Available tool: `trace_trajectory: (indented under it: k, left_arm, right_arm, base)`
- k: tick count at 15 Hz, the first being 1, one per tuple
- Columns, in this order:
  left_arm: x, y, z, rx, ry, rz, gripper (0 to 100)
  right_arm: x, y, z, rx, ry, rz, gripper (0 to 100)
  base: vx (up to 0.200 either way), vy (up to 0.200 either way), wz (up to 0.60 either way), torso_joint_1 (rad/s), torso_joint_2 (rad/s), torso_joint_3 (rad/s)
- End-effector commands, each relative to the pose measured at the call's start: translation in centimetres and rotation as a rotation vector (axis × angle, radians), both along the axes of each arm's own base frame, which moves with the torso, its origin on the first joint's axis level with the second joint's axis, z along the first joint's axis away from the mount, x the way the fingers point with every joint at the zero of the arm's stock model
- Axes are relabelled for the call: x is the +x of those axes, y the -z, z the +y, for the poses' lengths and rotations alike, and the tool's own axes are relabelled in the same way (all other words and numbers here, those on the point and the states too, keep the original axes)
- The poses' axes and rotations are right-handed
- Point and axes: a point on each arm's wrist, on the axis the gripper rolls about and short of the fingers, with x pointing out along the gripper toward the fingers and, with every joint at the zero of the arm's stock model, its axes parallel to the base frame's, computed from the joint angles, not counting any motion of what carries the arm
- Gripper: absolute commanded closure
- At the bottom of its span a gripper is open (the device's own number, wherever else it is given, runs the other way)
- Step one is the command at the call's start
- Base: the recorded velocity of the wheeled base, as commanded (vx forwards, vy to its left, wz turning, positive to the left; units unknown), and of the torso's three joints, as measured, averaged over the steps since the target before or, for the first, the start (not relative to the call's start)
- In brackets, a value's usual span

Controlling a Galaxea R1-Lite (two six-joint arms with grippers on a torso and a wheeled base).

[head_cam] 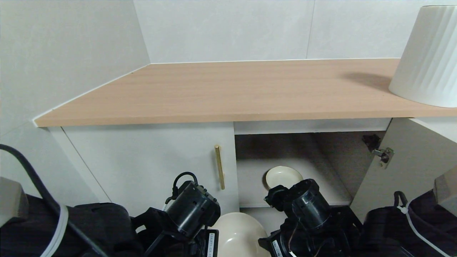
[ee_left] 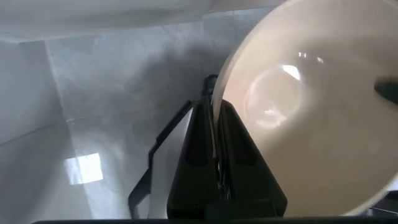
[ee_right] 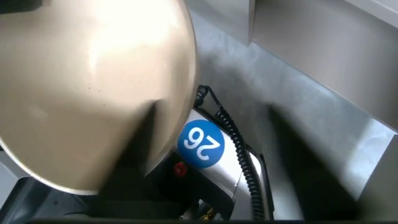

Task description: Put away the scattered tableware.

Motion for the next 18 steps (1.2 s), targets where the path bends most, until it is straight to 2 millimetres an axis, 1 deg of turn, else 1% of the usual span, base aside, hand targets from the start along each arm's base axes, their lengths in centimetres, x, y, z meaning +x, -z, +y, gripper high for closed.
trace_trajectory:
  k: [1, 16, 17, 18]
  left_arm:
    - [0.02, 0.06, 0.00, 0.004, -0.001, 0.002, 100]
    - [-0.09, 0.02, 0.14, 0.015, -0.003, 0.005, 100]
    - [-0.07, -0.01, 0.11, 0.014, -0.003, 0.004, 0]
    - [-0.05, -0.04, 0.09, 0.013, -0.003, 0.003, 0]
  right_arm:
    - [0.01, 0.18, -0.02, -0.006, 0.003, 0.005, 100]
    - [0.04, 0.23, -0.03, -0.015, 0.012, -0.003, 100]
    - [0.04, 0.23, -0.03, -0.015, 0.012, -0.003, 100]
    - [0.04, 0.23, -0.03, -0.015, 0.012, -0.003, 100]
  base:
    - [0.000, 0.000, 0.00, 0.000, 0.00, 0.000]
    - [0.000, 0.000, 0.00, 0.000, 0.00, 0.000]
    - [0.000, 0.000, 0.00, 0.000, 0.00, 0.000]
    - [0.000, 0.000, 0.00, 0.000, 0.00, 0.000]
